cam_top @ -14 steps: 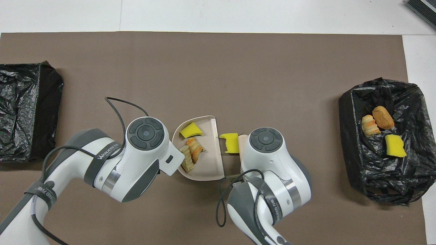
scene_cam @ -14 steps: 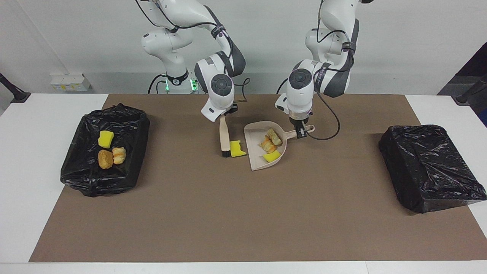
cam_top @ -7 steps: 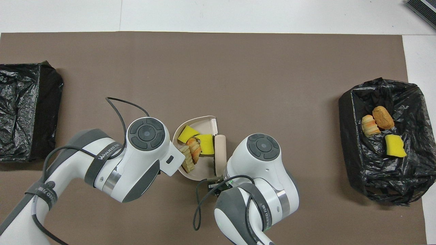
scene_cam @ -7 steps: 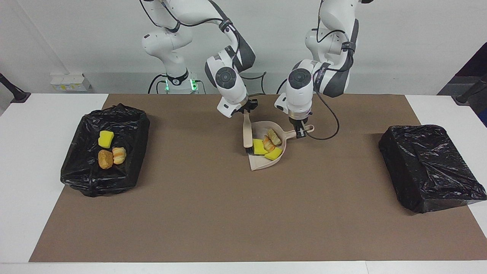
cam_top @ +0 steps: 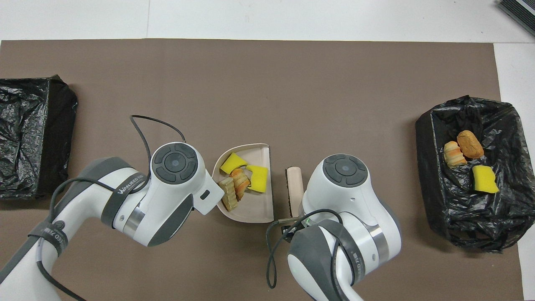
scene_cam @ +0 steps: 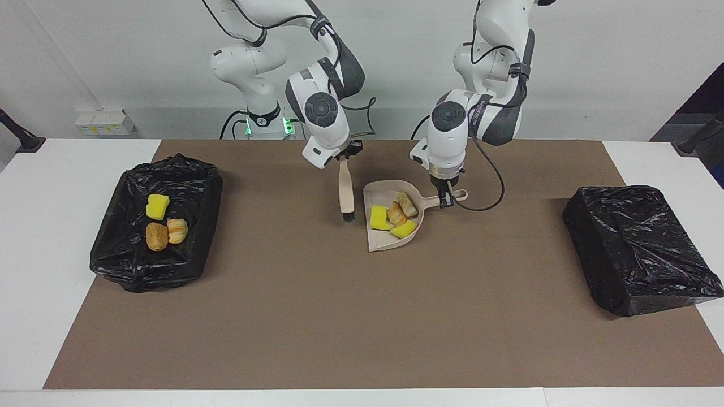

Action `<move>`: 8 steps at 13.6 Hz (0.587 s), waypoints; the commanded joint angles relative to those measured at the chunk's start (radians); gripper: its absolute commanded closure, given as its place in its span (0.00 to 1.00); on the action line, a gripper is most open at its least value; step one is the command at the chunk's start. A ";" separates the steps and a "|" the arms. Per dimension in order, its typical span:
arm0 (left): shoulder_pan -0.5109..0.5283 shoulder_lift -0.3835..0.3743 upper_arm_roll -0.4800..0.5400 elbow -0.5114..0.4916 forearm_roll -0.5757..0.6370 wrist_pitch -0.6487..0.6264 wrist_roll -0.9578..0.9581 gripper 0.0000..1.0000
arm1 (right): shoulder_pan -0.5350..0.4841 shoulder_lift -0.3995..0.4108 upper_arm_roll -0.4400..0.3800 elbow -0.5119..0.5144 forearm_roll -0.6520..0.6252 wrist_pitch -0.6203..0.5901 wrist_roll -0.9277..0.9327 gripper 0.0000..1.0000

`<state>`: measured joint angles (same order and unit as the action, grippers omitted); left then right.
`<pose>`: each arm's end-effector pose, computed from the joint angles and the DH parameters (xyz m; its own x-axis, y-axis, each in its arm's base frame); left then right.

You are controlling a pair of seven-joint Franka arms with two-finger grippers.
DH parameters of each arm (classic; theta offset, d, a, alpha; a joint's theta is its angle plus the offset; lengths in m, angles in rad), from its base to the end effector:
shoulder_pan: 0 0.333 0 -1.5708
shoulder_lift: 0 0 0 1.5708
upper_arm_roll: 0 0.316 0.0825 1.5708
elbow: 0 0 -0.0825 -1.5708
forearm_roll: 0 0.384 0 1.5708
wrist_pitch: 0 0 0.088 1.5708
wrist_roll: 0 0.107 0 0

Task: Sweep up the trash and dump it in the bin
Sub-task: 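Sweep the remaining pieces into the dustpan with the right gripper's brush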

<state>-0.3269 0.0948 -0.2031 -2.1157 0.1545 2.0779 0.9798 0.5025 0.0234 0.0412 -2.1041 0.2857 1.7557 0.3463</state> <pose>0.4727 -0.2668 0.3604 -0.0273 -0.9865 -0.1614 -0.9984 0.0190 0.0525 0.4188 0.2824 0.3856 0.8970 0.1052 -0.4292 0.0684 -0.9926 -0.1005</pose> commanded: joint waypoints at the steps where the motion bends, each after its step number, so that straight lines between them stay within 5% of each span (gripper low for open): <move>1: 0.043 -0.012 -0.001 -0.003 -0.021 0.025 0.109 1.00 | -0.034 -0.046 0.003 0.036 -0.069 -0.079 -0.026 1.00; 6: 0.161 -0.061 -0.001 0.033 -0.072 0.007 0.291 1.00 | -0.029 -0.079 0.016 0.015 -0.063 -0.024 0.052 1.00; 8: 0.225 -0.087 -0.001 0.033 -0.096 -0.014 0.388 1.00 | 0.046 -0.069 0.016 0.004 -0.057 0.017 0.127 1.00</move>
<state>-0.1591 0.0525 -0.1969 -2.0775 0.0980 2.0859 1.2751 0.4942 -0.0335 0.0478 -2.0738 0.2327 1.7280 0.4015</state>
